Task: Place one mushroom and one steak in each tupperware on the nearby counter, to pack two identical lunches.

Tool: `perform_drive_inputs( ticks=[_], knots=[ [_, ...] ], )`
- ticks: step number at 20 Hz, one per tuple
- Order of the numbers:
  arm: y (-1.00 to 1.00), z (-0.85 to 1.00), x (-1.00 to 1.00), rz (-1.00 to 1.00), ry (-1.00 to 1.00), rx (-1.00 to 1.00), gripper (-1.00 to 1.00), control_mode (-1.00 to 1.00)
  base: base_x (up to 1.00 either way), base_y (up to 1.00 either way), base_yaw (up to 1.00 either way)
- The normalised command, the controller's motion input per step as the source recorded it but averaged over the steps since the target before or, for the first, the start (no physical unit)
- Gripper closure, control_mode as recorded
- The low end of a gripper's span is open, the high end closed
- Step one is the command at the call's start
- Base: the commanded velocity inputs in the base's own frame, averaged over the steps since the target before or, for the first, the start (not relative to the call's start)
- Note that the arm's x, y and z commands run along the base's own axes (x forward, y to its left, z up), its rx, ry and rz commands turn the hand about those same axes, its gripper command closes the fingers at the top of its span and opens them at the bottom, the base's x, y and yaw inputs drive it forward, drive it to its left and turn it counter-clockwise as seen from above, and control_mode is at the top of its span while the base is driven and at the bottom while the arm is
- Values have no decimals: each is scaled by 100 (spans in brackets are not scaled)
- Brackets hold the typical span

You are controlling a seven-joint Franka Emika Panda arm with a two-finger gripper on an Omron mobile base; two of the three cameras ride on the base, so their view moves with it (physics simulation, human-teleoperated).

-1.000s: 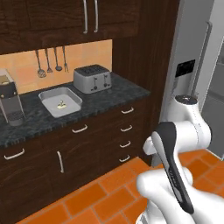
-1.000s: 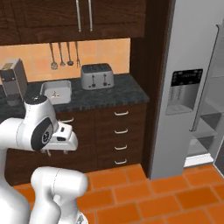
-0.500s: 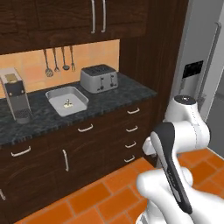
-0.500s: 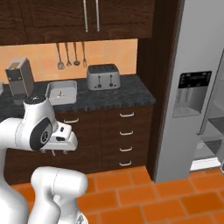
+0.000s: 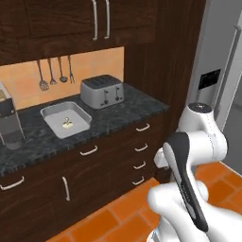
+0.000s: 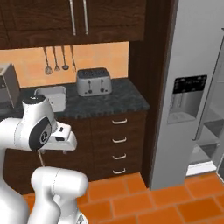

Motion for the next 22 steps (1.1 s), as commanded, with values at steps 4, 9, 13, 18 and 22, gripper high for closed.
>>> perform_drive_inputs(
  ticks=[4, 9, 13, 18, 22],
  knots=[
    [0, 0, 0, 0, 0, 0, -100, 100, 64, -41, -29],
    [0, 0, 0, 0, 0, 0, -100, 100, -11, -100, -22],
    [0, 0, 0, 0, 0, 0, -100, 100, 66, -96, -26],
    [0, 0, 0, 0, 0, 0, -100, 100, 90, -90, -35],
    [0, 0, 0, 0, 0, 0, -100, 100, 100, -73, -19]
  ],
)
